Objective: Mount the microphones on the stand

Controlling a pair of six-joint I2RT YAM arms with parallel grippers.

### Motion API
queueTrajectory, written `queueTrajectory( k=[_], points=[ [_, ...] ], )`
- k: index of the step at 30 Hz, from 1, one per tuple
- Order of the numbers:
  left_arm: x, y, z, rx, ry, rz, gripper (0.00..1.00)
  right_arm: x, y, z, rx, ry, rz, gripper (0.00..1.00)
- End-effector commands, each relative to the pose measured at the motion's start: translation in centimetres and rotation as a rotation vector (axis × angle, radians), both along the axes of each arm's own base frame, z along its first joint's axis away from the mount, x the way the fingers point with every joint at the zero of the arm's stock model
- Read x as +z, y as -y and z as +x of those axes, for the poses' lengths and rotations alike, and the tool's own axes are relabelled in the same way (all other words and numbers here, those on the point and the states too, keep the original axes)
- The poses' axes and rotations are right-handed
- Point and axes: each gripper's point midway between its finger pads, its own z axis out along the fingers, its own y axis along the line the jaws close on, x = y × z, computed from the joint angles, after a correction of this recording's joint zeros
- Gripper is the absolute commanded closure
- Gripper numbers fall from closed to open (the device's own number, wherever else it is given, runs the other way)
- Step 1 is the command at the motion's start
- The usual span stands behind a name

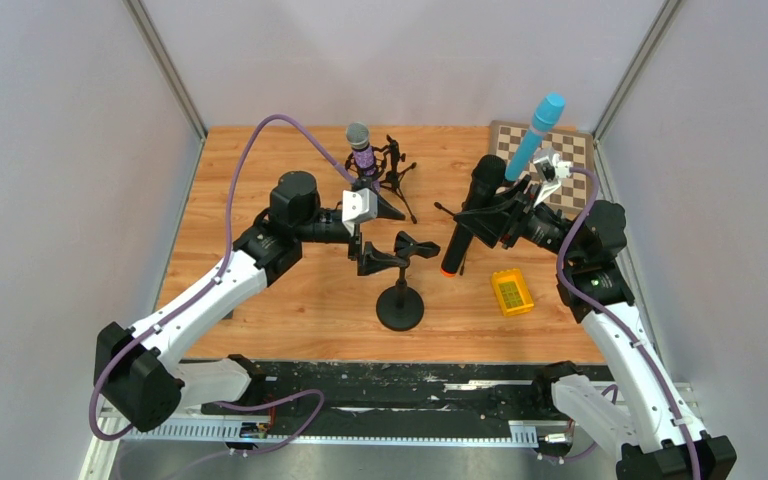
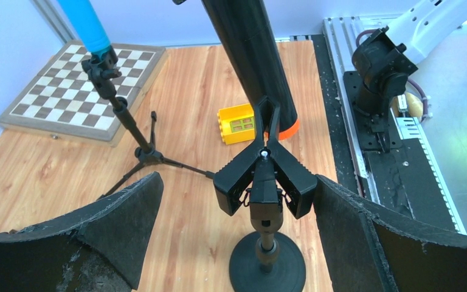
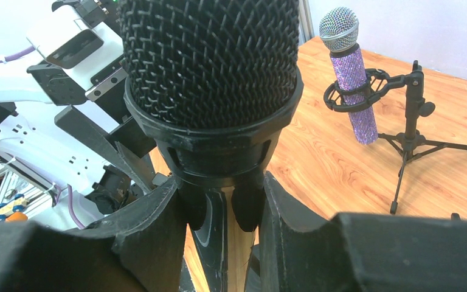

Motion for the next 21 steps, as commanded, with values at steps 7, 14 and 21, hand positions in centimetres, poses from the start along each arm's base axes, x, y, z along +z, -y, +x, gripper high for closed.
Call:
queueTrajectory(
  k=[7, 14, 21],
  points=[
    [0.8, 1.1, -1.0, -0.105, 0.025, -0.022, 0.05, 2.3, 0.4, -0.3, -0.02, 0.082, 0.012, 1.0],
    [1.4, 1.4, -1.4, -0.116, 0.037, -0.036, 0.07, 2.0, 0.3, -0.2, -0.018, 0.071, 0.012, 1.0],
    [2.0, 1.3, -1.6, -0.108, 0.048, -0.05, 0.1, 1.9, 0.3, -0.2, -0.017, 0.066, 0.012, 1.0]
  ],
)
